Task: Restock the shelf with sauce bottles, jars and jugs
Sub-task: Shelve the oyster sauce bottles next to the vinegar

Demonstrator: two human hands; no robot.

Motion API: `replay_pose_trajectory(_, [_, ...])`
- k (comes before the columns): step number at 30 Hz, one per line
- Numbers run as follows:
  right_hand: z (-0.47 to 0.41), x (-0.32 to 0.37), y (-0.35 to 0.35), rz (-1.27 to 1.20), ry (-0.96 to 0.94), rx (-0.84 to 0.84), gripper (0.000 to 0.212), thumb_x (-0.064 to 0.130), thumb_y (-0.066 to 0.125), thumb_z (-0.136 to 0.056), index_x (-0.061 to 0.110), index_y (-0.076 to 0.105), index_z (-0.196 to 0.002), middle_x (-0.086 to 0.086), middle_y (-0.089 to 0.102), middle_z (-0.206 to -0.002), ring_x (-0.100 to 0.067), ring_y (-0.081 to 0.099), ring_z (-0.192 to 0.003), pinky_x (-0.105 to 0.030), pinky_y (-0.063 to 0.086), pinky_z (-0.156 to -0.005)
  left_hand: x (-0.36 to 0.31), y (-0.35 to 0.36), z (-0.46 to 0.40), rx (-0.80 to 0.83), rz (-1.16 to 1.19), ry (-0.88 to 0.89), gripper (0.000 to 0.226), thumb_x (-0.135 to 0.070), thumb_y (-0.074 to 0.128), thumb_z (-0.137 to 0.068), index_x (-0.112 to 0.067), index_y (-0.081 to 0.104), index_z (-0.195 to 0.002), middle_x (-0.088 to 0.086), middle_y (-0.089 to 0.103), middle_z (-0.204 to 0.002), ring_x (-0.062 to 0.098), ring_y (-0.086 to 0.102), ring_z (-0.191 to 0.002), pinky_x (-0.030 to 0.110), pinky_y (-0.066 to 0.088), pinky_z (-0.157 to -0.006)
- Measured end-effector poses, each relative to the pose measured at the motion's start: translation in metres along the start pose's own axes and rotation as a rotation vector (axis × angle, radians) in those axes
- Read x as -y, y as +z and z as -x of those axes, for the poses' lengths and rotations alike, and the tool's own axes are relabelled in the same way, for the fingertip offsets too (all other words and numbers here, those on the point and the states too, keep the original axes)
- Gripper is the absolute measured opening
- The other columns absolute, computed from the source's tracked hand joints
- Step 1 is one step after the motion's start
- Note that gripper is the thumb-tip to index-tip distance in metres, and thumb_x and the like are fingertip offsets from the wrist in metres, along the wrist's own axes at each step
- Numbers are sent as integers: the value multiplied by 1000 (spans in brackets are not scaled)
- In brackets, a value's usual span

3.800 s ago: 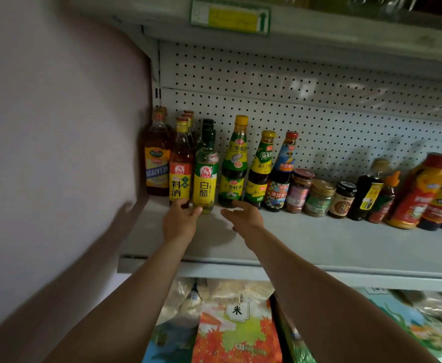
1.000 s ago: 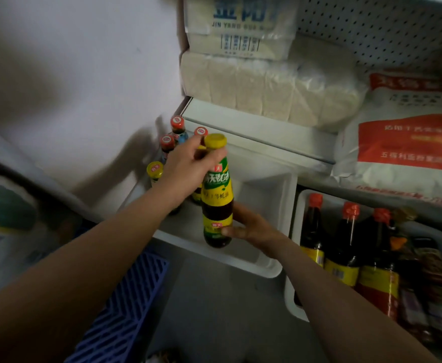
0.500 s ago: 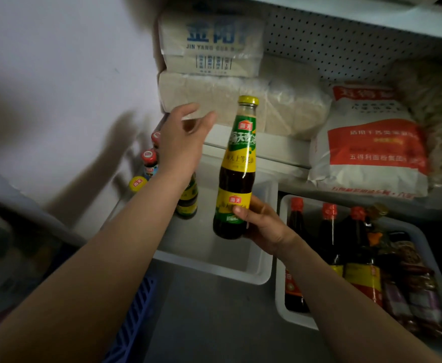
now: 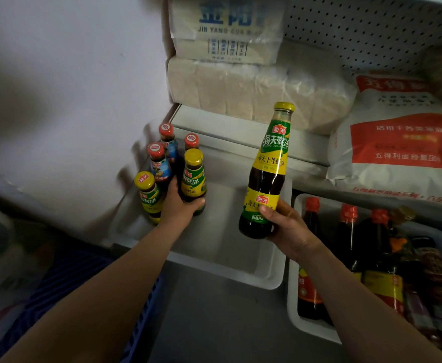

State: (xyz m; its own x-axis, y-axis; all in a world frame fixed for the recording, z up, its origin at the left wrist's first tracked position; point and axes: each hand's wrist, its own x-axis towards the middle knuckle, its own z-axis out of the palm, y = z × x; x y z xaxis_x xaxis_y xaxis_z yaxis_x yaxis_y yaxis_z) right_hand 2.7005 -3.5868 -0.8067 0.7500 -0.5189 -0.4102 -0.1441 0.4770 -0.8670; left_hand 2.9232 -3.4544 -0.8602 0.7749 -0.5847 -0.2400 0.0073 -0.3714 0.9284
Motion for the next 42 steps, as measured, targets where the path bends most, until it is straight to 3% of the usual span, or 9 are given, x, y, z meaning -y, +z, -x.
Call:
replay_pose_trajectory(3, [-2, -4, -5, -4, 14, -12, 87, 48, 96, -52, 25, 64, -130, -5, 69, -129, -24, 64, -120, -51, 53, -92, 12, 0, -8, 21, -5, -28, 100, -8, 81, -76, -27, 22, -155, -6, 40, -153, 13, 40, -138, 40, 35, -114])
replay_pose_trajectory(7, [-6, -8, -12, -19, 22, -36, 62, 31, 80, -75, 23, 61, -133, -5, 68, -129, -27, 62, -123, -50, 53, -93, 15, 5, -14, 5, 12, -14, 94, -2, 77, -78, -30, 27, -153, -6, 45, -150, 14, 44, -135, 43, 38, -113])
replay_pose_trajectory(11, [-9, -9, -16, -24, 15, -44, 62, 32, 79, -77, 22, 60, -135, -6, 67, -131, -26, 62, -123, -51, 53, -94, 18, 10, -21, -91, -96, -20, 94, -15, 85, -71, -30, 36, -149, 2, 46, -146, 22, 46, -133, 48, 40, -111])
replay_pose_trajectory(17, [-12, -13, -19, -39, 11, -61, 57, 27, 73, -80, 21, 60, -135, -7, 67, -131, -26, 63, -123, -51, 54, -93, 9, 24, -8, -87, -232, 29, 90, -29, 90, -66, -23, 45, -143, 11, 42, -138, 28, 43, -128, 34, 32, -110])
replay_pose_trajectory(24, [-12, -16, -21, -30, 21, -60, 59, 26, 74, -79, 22, 60, -136, -6, 67, -130, -27, 62, -124, -48, 54, -91, 20, 17, -11, 127, -32, -80, 103, -9, 85, -72, -28, 25, -154, -4, 46, -148, 17, 45, -134, 42, 35, -114])
replay_pose_trajectory(29, [-14, -16, -17, -33, 42, -47, 81, 42, 91, -62, 23, 61, -134, -6, 68, -130, -25, 64, -121, -48, 53, -94, 22, 18, -13, 140, -48, -83, 100, -10, 87, -70, -27, 31, -150, -3, 49, -146, 18, 47, -133, 46, 36, -114])
replay_pose_trajectory(33, [-16, -17, -17, -34, 49, -42, 74, 36, 86, -69, 21, 59, -136, -6, 68, -130, -27, 63, -123, -51, 50, -99, 26, 19, -14, 150, -72, -39, 95, -18, 91, -64, -26, 41, -144, -3, 55, -139, 17, 52, -127, 46, 41, -110])
replay_pose_trajectory(36, [-19, -18, -17, -21, 60, -32, 93, 47, 95, -54, 21, 59, -136, -7, 67, -131, -26, 63, -123, -51, 50, -100, 25, 19, -13, 129, -76, -40, 92, -19, 91, -64, -24, 43, -142, -3, 54, -139, 17, 52, -125, 41, 42, -109])
replay_pose_trajectory(42, [-24, -22, -21, -33, 73, -21, 87, 44, 93, -59, 21, 59, -136, -9, 66, -132, -29, 60, -126, -54, 47, -104, 22, 20, -10, 147, -15, -52, 89, -13, 88, -69, -23, 40, -142, -12, 54, -125, 9, 52, -116, 28, 41, -100])
